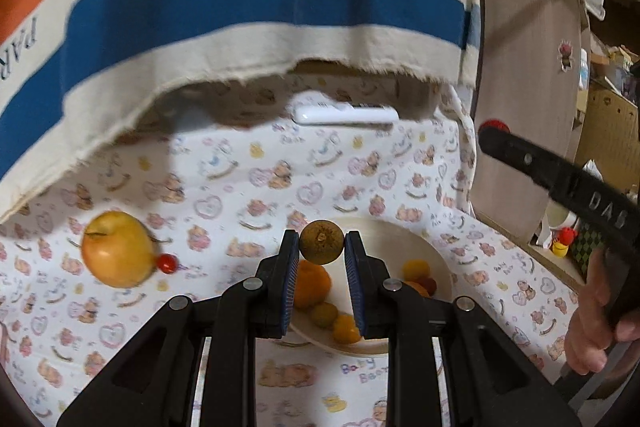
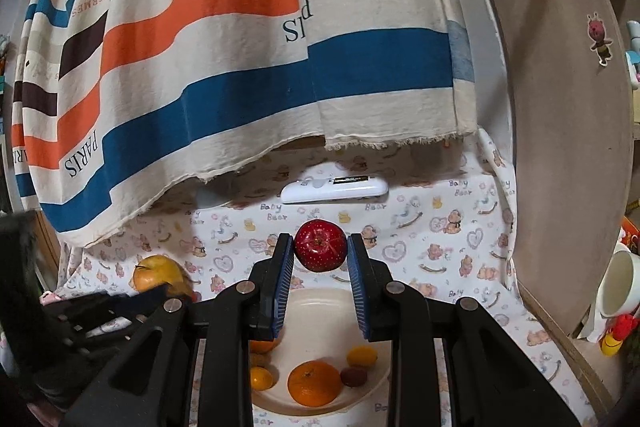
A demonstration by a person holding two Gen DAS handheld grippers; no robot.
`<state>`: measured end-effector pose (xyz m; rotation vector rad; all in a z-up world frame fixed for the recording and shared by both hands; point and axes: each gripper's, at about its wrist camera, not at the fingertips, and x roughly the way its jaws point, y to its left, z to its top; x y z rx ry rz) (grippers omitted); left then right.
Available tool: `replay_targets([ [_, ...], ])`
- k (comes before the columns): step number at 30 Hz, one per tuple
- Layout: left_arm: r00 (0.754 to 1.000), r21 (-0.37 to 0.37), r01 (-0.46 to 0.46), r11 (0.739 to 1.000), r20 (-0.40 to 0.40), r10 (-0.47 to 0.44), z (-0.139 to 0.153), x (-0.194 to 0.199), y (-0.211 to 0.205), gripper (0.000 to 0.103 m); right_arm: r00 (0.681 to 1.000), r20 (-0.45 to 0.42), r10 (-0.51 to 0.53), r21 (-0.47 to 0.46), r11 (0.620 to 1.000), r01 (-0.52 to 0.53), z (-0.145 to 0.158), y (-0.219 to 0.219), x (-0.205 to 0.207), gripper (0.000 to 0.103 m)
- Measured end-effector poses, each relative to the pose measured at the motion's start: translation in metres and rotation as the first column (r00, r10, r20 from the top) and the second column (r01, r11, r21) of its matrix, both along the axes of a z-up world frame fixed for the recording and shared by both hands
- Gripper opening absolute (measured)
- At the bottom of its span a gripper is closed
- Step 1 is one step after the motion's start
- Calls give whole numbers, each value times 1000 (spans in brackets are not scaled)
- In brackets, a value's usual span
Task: Organize fruits
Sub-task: 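Carry the brown fruit and the cherry tomato over the cream plate with both tools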
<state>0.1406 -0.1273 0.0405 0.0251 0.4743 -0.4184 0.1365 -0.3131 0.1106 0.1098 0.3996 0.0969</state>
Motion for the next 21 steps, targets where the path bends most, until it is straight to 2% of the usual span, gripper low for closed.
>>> replay_targets([
  [7,995,-13,53,999,-83,-54,-20,9,-17,22,996,-87,-24,22,999,26,-11,-11,13,29],
  [15,973,10,148,989,-180,-144,-40,12,-31,22,990,-137,-31,-5,1000,30,-22,-10,20,29],
  [21,967,57,146,988,-219,-130,-53,14,-37,22,977,-210,-44,3,999,46,-34,-14,30,29],
])
